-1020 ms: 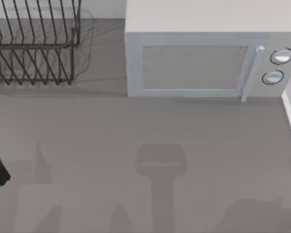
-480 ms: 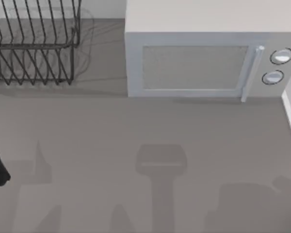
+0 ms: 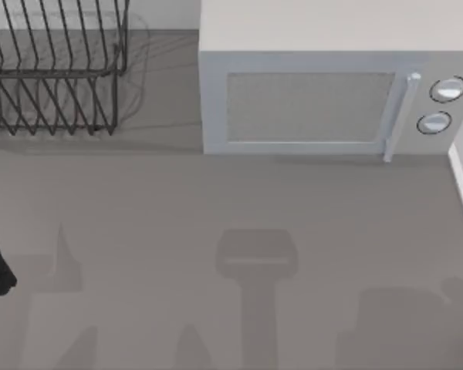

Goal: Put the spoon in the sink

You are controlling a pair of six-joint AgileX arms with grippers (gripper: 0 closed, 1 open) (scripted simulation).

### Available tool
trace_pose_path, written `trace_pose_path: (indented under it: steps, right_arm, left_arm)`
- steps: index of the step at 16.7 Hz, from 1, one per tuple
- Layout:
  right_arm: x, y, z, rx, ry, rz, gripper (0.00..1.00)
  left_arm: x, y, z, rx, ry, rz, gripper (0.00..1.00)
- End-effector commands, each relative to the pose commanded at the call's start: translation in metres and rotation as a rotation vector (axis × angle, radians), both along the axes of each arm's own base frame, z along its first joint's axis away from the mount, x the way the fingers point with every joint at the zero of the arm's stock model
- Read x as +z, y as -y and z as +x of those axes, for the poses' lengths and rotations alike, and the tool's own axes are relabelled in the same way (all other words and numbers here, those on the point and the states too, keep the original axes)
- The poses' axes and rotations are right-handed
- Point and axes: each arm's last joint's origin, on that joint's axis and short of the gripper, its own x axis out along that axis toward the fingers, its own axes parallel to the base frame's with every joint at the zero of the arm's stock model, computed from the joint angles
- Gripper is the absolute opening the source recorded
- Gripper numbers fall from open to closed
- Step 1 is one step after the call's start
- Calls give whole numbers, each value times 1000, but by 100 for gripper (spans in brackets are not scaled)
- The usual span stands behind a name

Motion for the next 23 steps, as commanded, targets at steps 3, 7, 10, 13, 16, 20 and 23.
trace_pose_path:
  steps: [3, 7, 10, 13, 16, 20, 23]
  right_arm:
    - [-28, 1, 4, -2, 3, -1, 100]
    - [-71, 2, 4, -1, 15, -4, 100]
    - [-89, 1, 0, -1, 5, -1, 100]
    - [-90, 1, -1, -1, 4, -1, 100]
    - [-90, 1, -1, -1, 4, -1, 85]
    - [-90, 1, -1, -1, 4, -1, 55]
    - [-90, 1, -1, -1, 4, -1, 32]
  left_arm:
    - [0, 0, 0, 0, 0, 0, 100]
    - [0, 0, 0, 0, 0, 0, 100]
    - [0, 0, 0, 0, 0, 0, 100]
    - [0, 0, 0, 0, 0, 0, 100]
    - [0, 0, 0, 0, 0, 0, 100]
    - [0, 0, 0, 0, 0, 0, 100]
    - [0, 0, 0, 0, 0, 0, 100]
